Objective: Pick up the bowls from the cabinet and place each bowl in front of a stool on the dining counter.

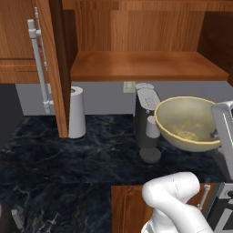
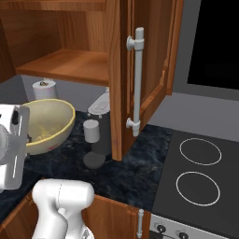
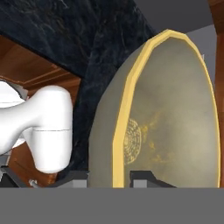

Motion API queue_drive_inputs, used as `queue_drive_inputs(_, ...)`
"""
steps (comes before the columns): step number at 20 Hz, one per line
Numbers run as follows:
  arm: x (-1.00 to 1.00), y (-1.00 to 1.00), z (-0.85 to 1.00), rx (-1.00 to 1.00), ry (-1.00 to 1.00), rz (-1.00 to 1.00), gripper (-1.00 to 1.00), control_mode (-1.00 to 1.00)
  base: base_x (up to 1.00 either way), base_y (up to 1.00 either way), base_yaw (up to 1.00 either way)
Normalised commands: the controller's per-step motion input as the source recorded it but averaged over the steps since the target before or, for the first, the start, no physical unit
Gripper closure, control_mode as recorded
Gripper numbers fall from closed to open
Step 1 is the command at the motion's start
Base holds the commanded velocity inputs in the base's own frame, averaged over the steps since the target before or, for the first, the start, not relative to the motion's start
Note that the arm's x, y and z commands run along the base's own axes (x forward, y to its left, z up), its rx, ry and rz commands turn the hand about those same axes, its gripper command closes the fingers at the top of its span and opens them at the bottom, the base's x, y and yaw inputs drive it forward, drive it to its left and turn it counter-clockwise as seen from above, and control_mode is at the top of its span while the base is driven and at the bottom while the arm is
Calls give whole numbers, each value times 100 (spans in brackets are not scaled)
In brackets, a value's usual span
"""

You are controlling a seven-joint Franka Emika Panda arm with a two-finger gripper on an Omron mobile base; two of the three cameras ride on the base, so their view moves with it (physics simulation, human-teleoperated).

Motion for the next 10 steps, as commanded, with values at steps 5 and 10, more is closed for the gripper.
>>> queue_drive_inputs(5,4,0,-12,0,1,0,100,-100,0,0,0)
queue_drive_inputs(10,0,0,0,0,0,0,100,-100,0,0,0)
